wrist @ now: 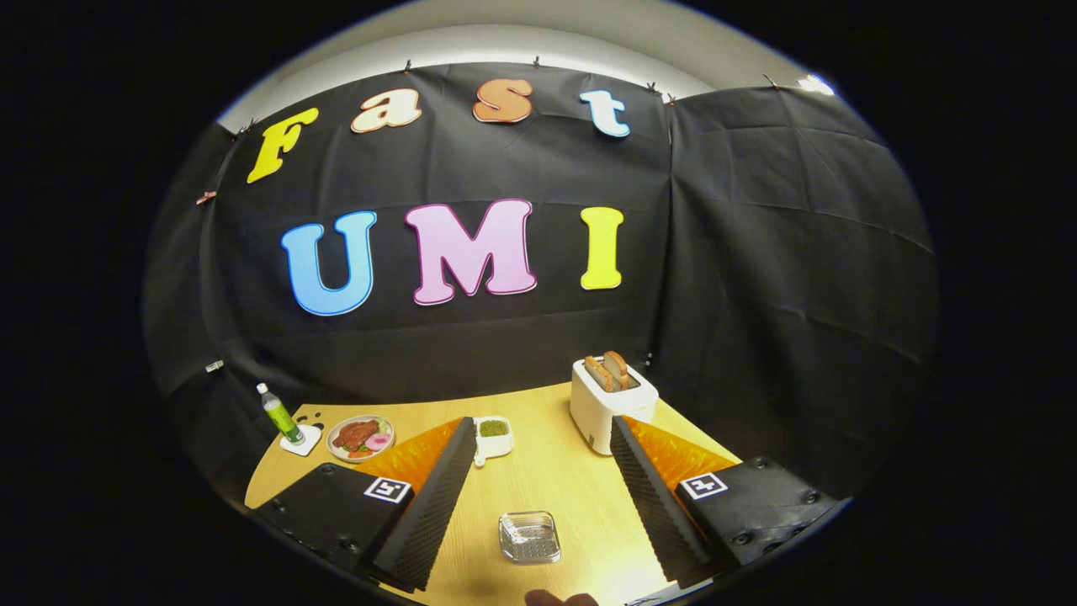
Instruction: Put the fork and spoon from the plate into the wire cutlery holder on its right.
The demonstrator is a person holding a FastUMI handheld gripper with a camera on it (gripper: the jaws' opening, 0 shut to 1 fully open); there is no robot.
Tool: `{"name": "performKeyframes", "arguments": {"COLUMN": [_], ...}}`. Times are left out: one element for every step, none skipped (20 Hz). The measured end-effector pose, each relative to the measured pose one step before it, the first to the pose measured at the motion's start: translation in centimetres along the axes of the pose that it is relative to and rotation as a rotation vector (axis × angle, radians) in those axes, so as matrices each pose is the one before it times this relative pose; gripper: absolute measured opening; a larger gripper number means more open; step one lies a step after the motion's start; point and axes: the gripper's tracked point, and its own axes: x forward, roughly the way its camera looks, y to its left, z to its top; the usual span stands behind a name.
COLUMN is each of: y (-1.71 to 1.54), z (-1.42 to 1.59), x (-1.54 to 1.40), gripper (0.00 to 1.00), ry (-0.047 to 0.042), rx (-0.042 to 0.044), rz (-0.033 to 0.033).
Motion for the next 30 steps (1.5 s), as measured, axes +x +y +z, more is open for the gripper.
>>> {"name": "performKeyframes", "arguments": {"y": [0.504, 0.532, 0.570, 0.656, 0.765, 0.831, 1.083, 1.286, 1.091, 1.290, 1.299, 1.265, 1.185, 1.378, 1.315, 1.343, 1.140, 1.200, 1.045, 1.010, 0.939, 0.924, 0.705, 0.643, 0.503, 0.475, 0.413, 0.308, 0.143, -0.045], "z": [-0.164, -0.330, -0.364, -0.304, -0.393, -0.596, -0.774, -0.690, -0.961, -1.038, -0.873, -0.932, -0.904, -0.975, -1.171, -1.435, -1.086, -0.878, -0.723, -0.925, -0.854, -0.922, -0.838, -0.807, -0.838, -0.937, -0.900, -0.723, -0.585, -0.705], "x": [0.135, 0.151, 0.187, 0.204, 0.282, 0.346, 0.356, 0.455, 0.425, 0.499, 0.386, 0.366, 0.473, 0.661, 0.694, 0.552, 0.604, 0.724, 0.837, 0.876, 0.965, 1.238, 1.275, 1.308, 1.175, 1.371, 1.200, 1.094, 0.917, 0.899], "gripper": [1.00, 1.00, 1.00, 1.00, 1.00, 1.00, 1.00, 1.00, 1.00, 1.00, 1.00, 1.00, 1.00, 1.00, 1.00, 1.00, 1.00, 1.00, 1.00, 1.00, 1.00, 1.00, 1.00, 1.00, 1.00, 1.00, 1.00, 1.00, 0.99, 0.99], "ry": [0.00623, 0.01329, 0.01287, 0.01226, 0.01395, 0.02117, 0.02337, 0.02464, 0.03497, 0.03452, 0.03192, 0.03098, 0.02991, 0.02920, 0.03989, 0.04945, 0.04105, 0.02475, 0.02687, 0.02810, 0.02820, 0.03144, 0.02982, 0.03337, 0.02962, 0.03344, 0.03957, 0.03231, 0.03106, 0.02879], "rx": [-0.00514, -0.00512, -0.00377, -0.00391, -0.00736, -0.00752, -0.00346, -0.01160, -0.02134, -0.02074, -0.01537, -0.01313, -0.01232, -0.01328, -0.01724, -0.01872, -0.01218, -0.00872, -0.01141, -0.01334, -0.01353, -0.01221, -0.01280, -0.01458, -0.00961, -0.00879, -0.00756, -0.00377, -0.00200, -0.00031], "rz": [0.00891, 0.00979, 0.01108, 0.01324, 0.01477, 0.01418, 0.02304, 0.02556, 0.02046, 0.03017, 0.03188, 0.02779, 0.02635, 0.02530, 0.02983, 0.02771, 0.02632, 0.02152, 0.02187, 0.01712, 0.01290, 0.01175, 0.00700, 0.00324, 0.00342, 0.00374, 0.00495, 0.00492, 0.00029, -0.00520]}}
